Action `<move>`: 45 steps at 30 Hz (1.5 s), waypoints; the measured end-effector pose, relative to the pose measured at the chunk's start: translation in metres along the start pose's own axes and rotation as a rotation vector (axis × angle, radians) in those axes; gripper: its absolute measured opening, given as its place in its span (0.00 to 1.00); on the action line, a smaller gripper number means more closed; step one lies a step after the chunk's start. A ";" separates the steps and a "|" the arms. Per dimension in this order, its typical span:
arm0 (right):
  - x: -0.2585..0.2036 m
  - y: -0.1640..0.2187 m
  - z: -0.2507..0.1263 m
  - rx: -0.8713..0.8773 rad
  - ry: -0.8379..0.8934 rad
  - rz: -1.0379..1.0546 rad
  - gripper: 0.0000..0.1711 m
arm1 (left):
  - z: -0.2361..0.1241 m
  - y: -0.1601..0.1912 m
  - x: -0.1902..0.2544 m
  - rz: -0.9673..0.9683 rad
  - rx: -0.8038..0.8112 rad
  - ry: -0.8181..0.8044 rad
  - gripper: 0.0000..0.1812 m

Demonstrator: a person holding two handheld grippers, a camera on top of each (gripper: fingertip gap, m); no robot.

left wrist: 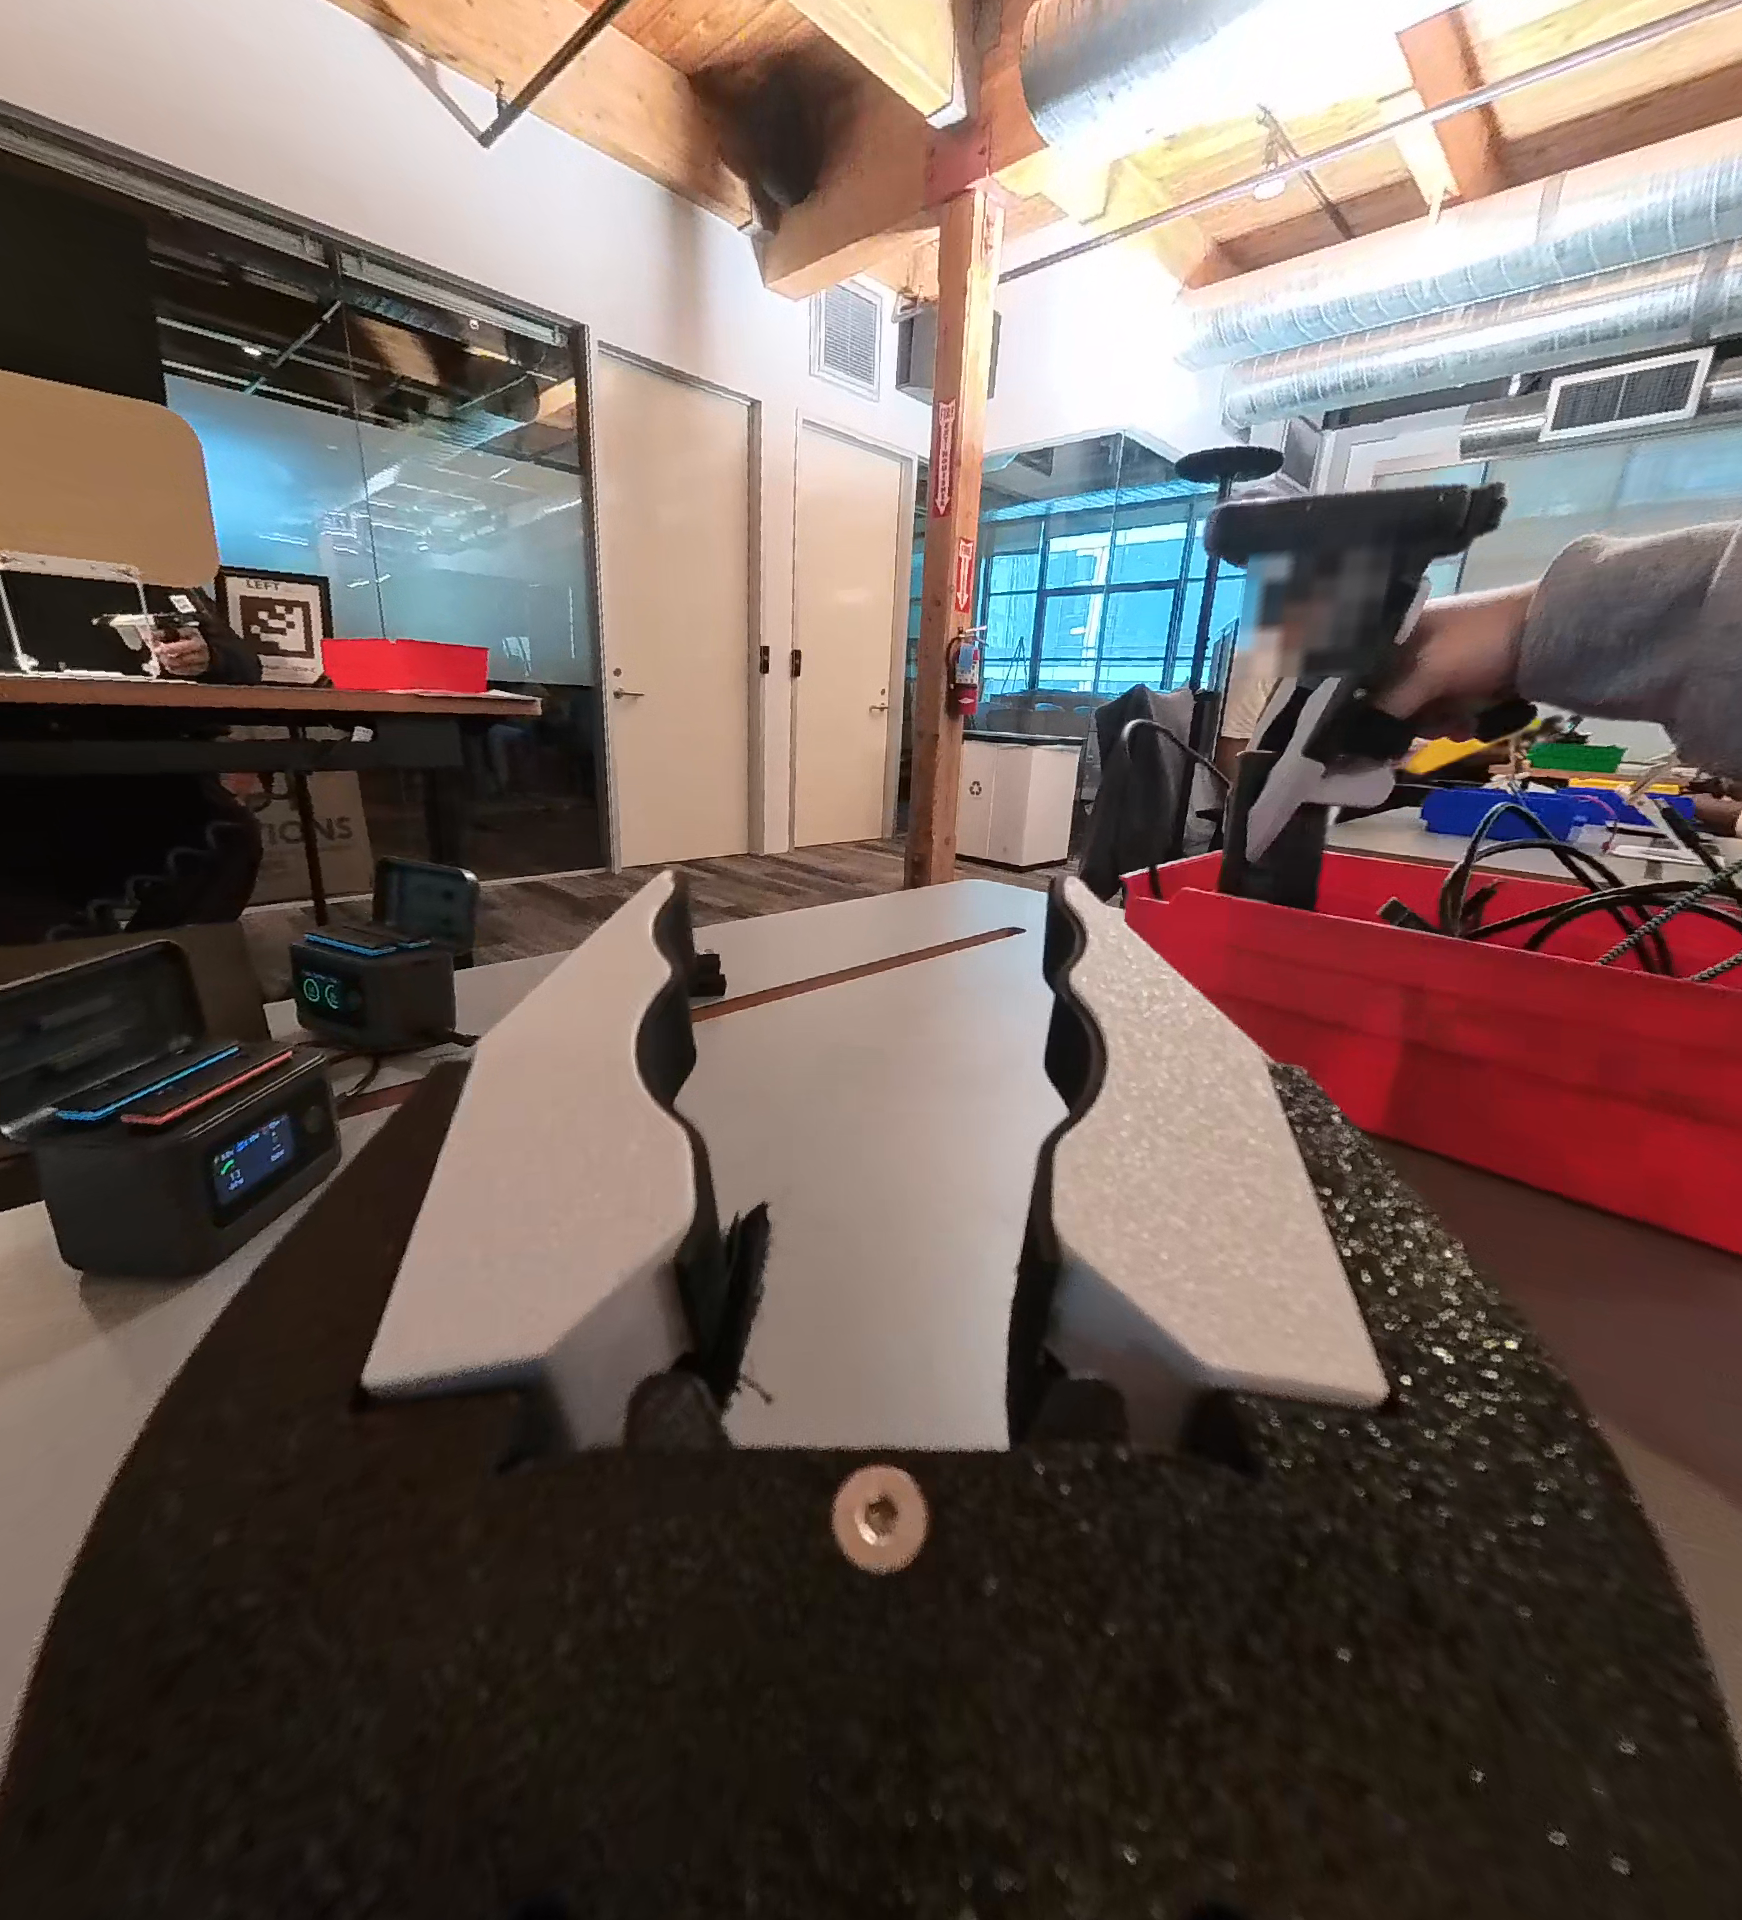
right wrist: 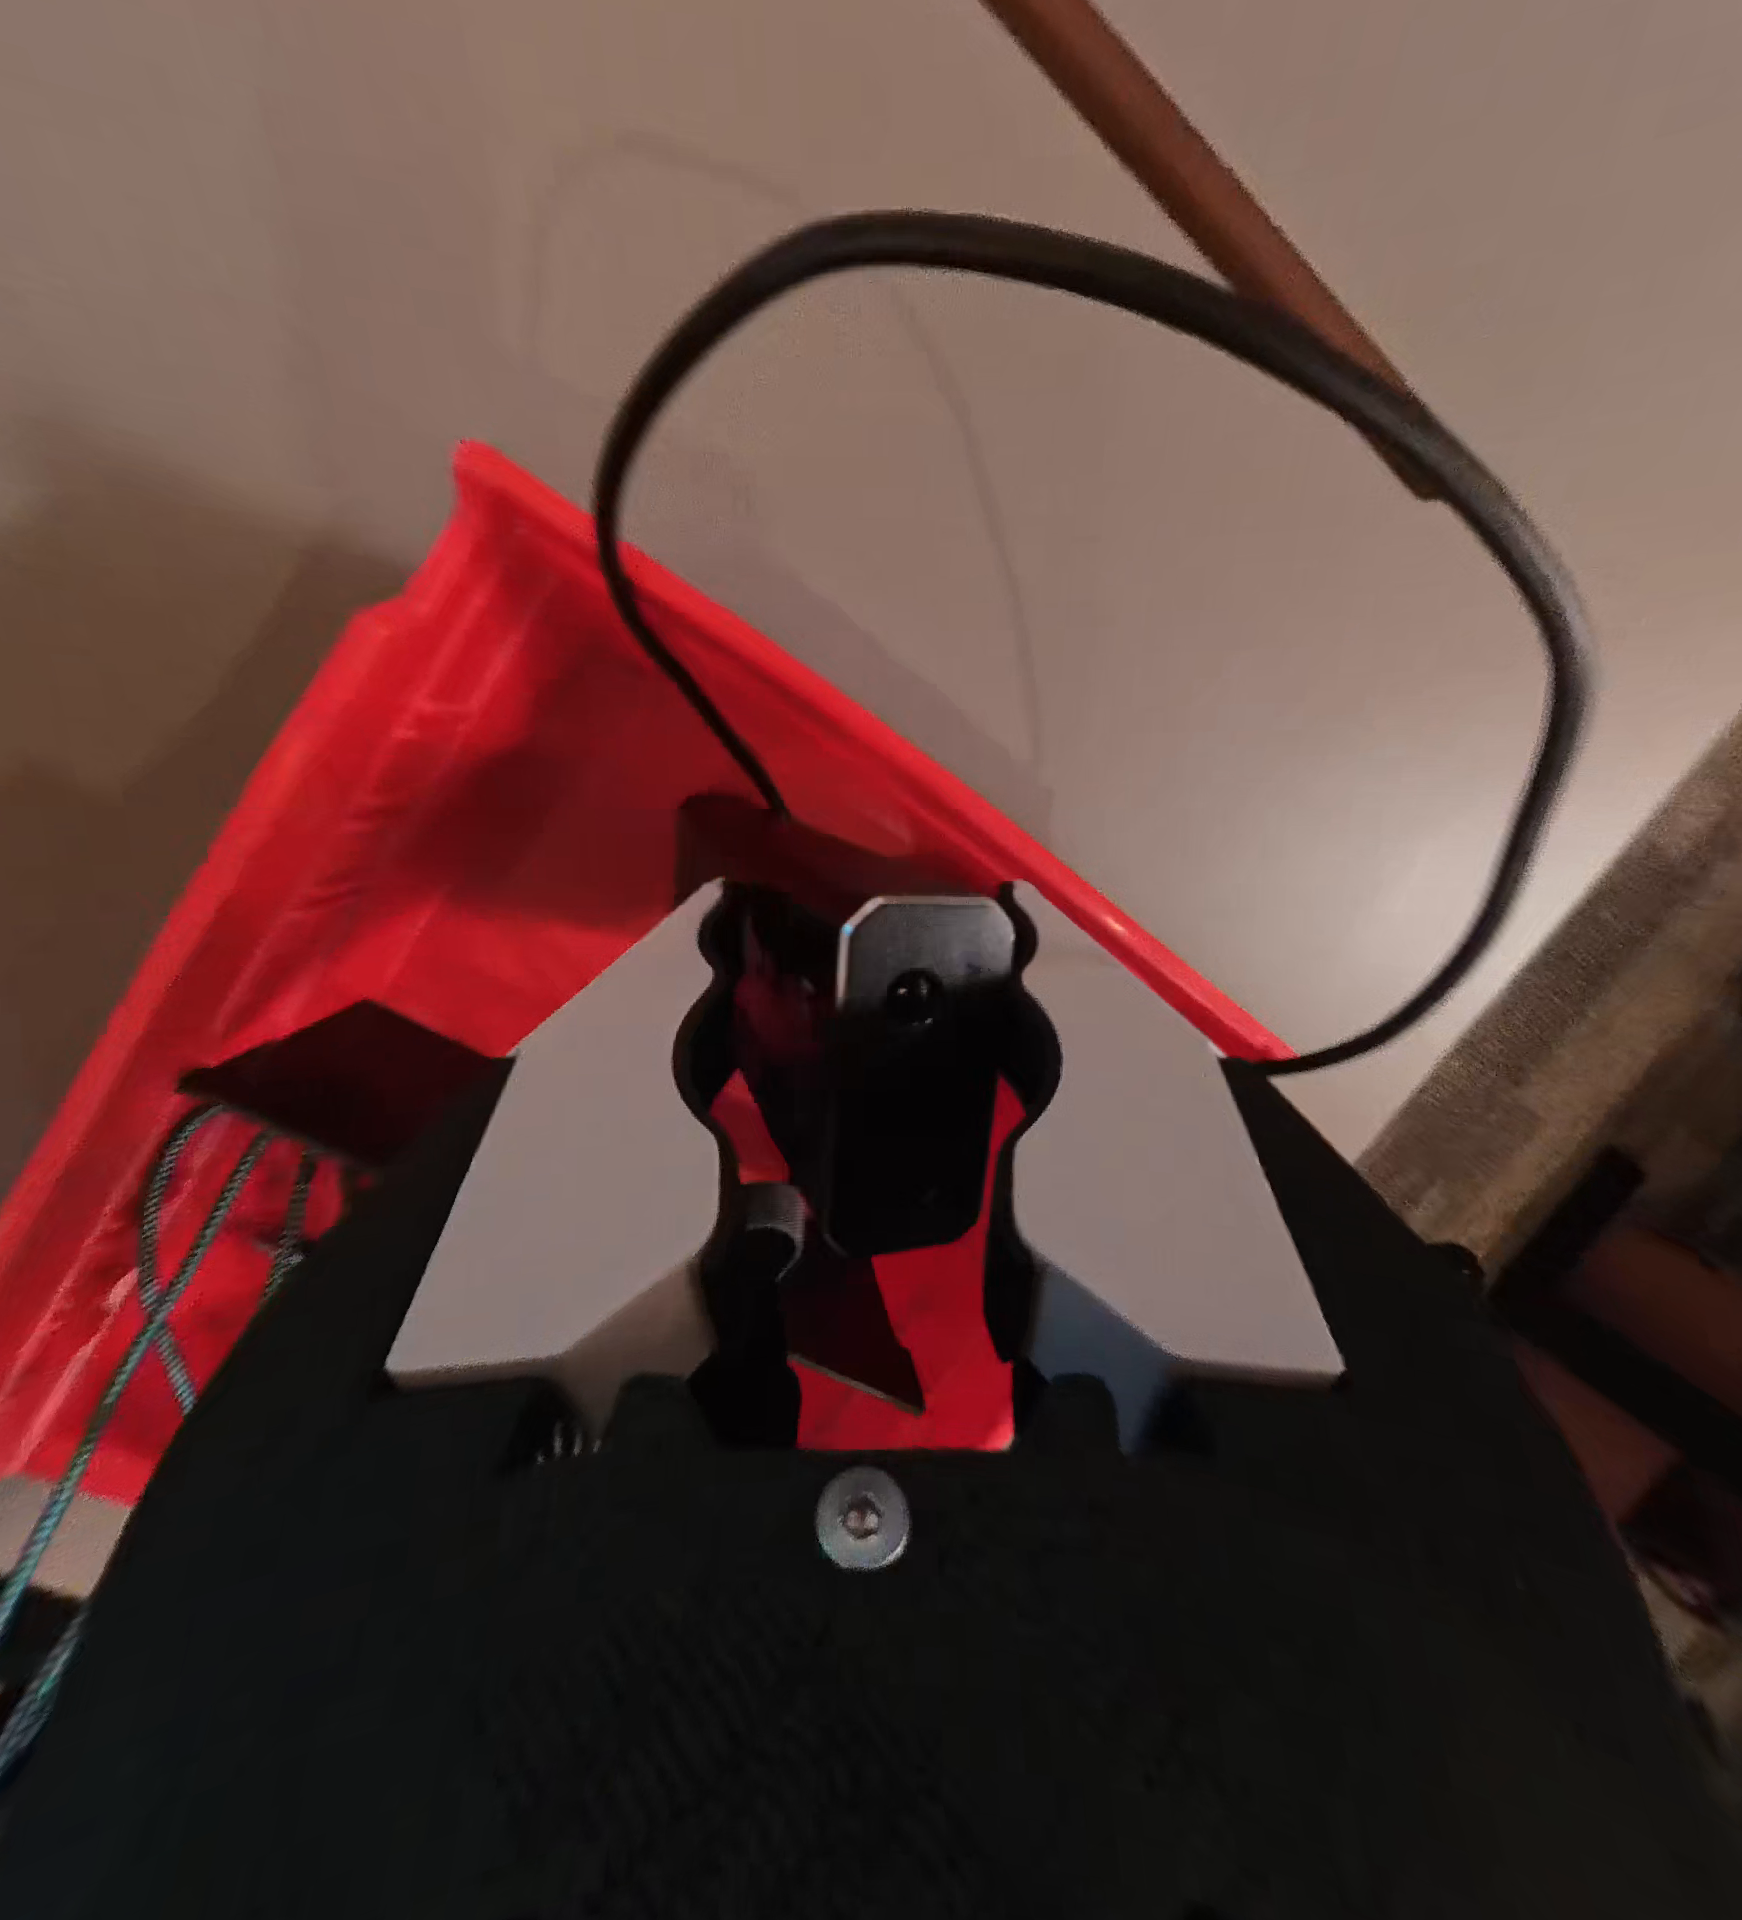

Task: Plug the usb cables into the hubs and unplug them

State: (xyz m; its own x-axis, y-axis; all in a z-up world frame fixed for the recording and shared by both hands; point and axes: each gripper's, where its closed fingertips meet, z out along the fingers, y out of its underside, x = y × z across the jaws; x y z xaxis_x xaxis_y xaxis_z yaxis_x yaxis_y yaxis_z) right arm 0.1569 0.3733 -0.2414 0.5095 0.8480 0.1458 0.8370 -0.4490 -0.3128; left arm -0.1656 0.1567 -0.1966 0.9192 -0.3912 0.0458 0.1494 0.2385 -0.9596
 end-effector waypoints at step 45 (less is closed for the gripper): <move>-0.046 0.249 -0.066 0.674 0.280 0.618 0.24 | -0.190 -0.104 0.032 0.313 -0.159 -0.553 0.58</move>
State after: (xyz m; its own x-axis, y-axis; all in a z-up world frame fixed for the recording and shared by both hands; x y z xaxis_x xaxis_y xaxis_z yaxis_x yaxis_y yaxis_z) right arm 0.3549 0.2037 -0.2636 0.9250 0.3784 -0.0344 0.1574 -0.4640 -0.8717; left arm -0.2211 -0.0494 -0.1485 0.9687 0.2004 -0.1465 -0.1719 0.1159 -0.9783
